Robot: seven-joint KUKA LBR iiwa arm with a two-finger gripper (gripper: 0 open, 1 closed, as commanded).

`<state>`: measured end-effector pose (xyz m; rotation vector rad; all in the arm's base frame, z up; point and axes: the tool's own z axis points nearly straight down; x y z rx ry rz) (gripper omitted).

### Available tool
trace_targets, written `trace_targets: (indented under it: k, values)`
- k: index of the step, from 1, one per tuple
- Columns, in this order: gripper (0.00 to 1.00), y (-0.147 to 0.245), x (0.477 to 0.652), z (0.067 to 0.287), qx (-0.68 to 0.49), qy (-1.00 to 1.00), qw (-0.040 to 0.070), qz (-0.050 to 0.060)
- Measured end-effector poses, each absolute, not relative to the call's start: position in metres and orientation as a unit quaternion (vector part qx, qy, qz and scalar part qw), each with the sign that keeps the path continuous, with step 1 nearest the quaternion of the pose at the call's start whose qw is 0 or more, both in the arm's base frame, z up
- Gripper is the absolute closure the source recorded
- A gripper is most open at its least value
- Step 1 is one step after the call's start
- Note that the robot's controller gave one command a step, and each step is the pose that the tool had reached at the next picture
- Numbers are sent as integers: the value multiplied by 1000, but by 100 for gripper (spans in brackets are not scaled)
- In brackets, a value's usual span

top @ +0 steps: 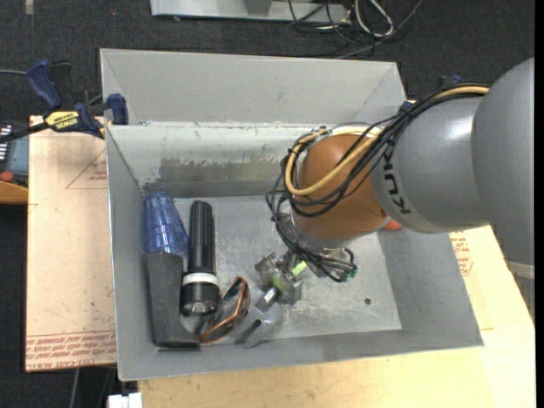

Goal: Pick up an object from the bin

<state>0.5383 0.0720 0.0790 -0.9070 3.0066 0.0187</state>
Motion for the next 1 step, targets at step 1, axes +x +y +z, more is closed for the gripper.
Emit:
trace_targets:
  k: [1]
  values:
    - [100,72,535,109,-288,958,-4,7]
